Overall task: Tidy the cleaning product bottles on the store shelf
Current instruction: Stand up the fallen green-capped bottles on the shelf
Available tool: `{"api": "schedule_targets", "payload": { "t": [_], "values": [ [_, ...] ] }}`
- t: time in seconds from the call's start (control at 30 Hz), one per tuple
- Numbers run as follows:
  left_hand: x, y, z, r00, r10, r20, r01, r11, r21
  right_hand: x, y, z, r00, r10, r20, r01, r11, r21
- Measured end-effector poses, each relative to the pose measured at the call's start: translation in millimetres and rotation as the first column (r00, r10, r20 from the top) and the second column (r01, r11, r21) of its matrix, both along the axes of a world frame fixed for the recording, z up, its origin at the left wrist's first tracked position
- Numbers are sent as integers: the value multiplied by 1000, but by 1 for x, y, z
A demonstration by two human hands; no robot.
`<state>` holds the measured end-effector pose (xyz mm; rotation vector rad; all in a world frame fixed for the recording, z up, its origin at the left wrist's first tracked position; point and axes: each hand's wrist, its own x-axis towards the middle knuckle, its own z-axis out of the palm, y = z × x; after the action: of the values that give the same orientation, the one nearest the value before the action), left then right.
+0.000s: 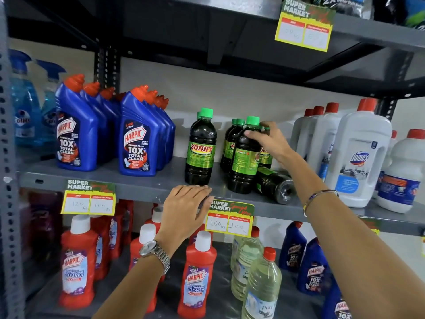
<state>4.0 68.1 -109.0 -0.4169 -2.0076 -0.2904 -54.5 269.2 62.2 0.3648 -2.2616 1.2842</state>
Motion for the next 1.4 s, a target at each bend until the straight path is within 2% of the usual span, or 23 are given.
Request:
{"api": "schedule_targets", "payload": {
  "t": [0.07, 0.33, 0.47, 0.73, 0.87, 1.4],
  "values": [
    [-1, 0, -1, 1000, -2, -11, 2, 1000, 1, 2, 1, -1, 994, 103, 34, -98, 989, -109],
    [-3, 0, -2, 1000, -4, -27, 4, 1000, 2, 0, 6, 1, 994, 107, 26, -106, 994, -28],
    [-3, 0, -2, 1000, -1, -17, 1, 1000, 0, 1, 6, 0, 983, 172, 63, -164, 980, -111],
    [-1, 0, 0, 1000, -3, -14, 3, 1000, -6, 1, 8, 0, 981, 182, 66, -177, 982, -69],
    [-1, 0, 0, 1000, 6, -13, -6, 1000, -10, 0, 9, -5, 970, 230, 79, -221, 969, -112],
    [-2, 0, 0, 1000, 12, -14, -12, 1000, -13, -3, 9, -13, 969, 242, 50, -233, 963, -134]
  ]
}}
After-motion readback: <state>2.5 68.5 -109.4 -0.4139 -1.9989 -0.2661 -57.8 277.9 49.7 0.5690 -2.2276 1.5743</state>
